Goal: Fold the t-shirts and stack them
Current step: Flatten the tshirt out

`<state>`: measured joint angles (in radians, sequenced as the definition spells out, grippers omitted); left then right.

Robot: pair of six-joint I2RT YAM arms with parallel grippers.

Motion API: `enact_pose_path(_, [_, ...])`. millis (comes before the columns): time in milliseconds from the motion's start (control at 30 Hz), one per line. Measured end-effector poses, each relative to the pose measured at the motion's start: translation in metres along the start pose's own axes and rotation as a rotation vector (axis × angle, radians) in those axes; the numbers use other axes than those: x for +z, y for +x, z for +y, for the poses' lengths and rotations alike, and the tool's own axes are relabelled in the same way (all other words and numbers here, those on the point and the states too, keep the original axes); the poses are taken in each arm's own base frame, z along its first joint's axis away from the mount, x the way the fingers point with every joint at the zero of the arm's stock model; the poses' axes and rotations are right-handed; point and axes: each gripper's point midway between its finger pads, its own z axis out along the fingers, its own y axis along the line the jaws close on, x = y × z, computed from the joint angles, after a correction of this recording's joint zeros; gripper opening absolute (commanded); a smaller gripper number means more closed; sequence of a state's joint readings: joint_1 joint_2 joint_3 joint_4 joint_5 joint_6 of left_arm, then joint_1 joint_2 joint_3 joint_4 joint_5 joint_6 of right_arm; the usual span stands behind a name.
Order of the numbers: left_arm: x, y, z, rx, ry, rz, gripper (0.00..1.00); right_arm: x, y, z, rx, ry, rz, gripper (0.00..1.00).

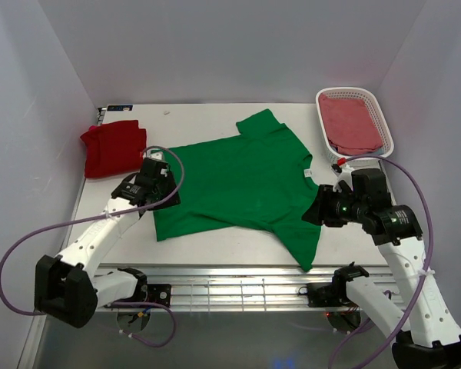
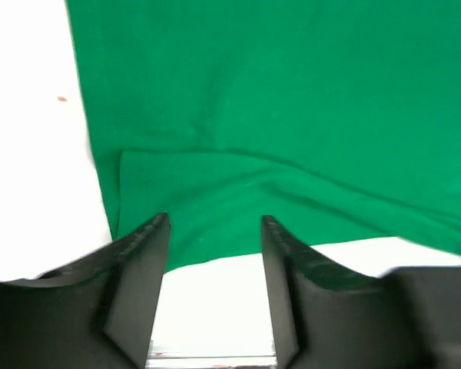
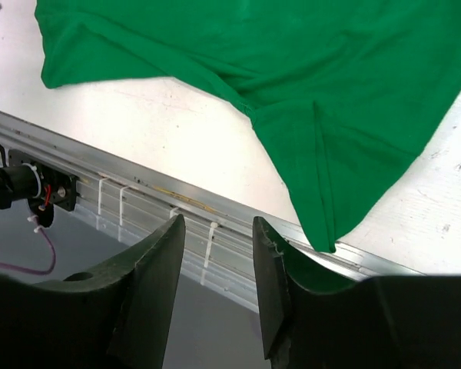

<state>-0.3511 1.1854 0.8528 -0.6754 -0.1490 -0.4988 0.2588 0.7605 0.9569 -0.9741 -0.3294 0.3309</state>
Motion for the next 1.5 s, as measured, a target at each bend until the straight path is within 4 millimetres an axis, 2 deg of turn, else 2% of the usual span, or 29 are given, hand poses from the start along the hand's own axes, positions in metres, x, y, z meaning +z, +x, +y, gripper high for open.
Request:
enact_pose_path(67, [-0.016,-0.014,-0.003,-0.022,0.01,-0.062,0.52,-0.004,-0.005,0.0,-0.005,0.013,-0.011,0.46])
enact_pose_path(100, [-0.022,-0.023,-0.004,-0.031,0.009,-0.094,0.37,-0.004,-0.008,0.0,-0.007,0.017,-0.018,0.44])
enact_pose_path(133, [-0.026,-0.033,-0.005,-0.045,0.007,-0.126,0.3,-0.003,-0.011,-0.001,-0.008,0.026,-0.025,0.34])
enact_pose_path(200, [-0.022,-0.046,-0.005,-0.044,-0.02,-0.155,0.13,0.003,-0.015,-0.005,-0.005,0.04,-0.026,0.21])
enact_pose_path(233, [-0.015,-0.051,-0.005,-0.04,-0.044,-0.153,0.02,0.009,-0.018,-0.008,-0.003,0.048,-0.023,0.15])
enact_pose_path(267, [-0.005,-0.054,-0.005,-0.034,-0.069,-0.145,0.0,0.017,-0.021,-0.011,0.0,0.054,-0.022,0.14])
enact_pose_path(367, [0.044,-0.046,-0.001,0.01,-0.163,-0.05,0.0,0.046,-0.029,-0.021,0.021,0.071,0.013,0.16])
enact_pose_path(500, [0.098,-0.015,0.016,0.07,-0.283,0.104,0.0,0.092,-0.041,-0.041,0.042,0.109,0.079,0.17])
enact_pose_path(567, [0.11,-0.009,0.021,0.086,-0.316,0.136,0.0,0.111,-0.046,-0.05,0.042,0.133,0.105,0.14])
enact_pose_path(733, [0.117,-0.035,0.022,0.067,-0.333,0.091,0.0,0.151,-0.075,-0.065,0.01,0.17,0.129,0.08])
enact_pose_path(833, [0.123,-0.041,0.028,0.059,-0.346,0.092,0.0,0.176,-0.095,-0.072,-0.011,0.176,0.127,0.08])
enact_pose_path(933, [0.133,-0.046,0.033,0.064,-0.361,0.102,0.0,0.194,-0.097,-0.076,-0.011,0.164,0.152,0.08])
enact_pose_path(1033, [0.142,-0.058,0.033,0.087,-0.367,0.091,0.0,0.2,-0.089,-0.071,-0.003,0.128,0.185,0.13])
enact_pose_path(1133, [0.151,-0.072,0.03,0.11,-0.363,0.066,0.0,0.199,-0.083,-0.057,-0.023,0.086,0.196,0.16])
enact_pose_path(1333, [0.165,-0.097,0.033,0.112,-0.348,0.024,0.0,0.186,-0.071,-0.025,-0.08,0.014,0.196,0.16])
enact_pose_path(1467, [0.162,-0.097,0.033,0.106,-0.324,0.012,0.0,0.177,-0.068,-0.011,-0.099,-0.012,0.18,0.18])
enact_pose_path(1500, [0.156,-0.093,0.034,0.105,-0.319,0.012,0.09,0.175,-0.067,-0.008,-0.102,-0.017,0.177,0.19])
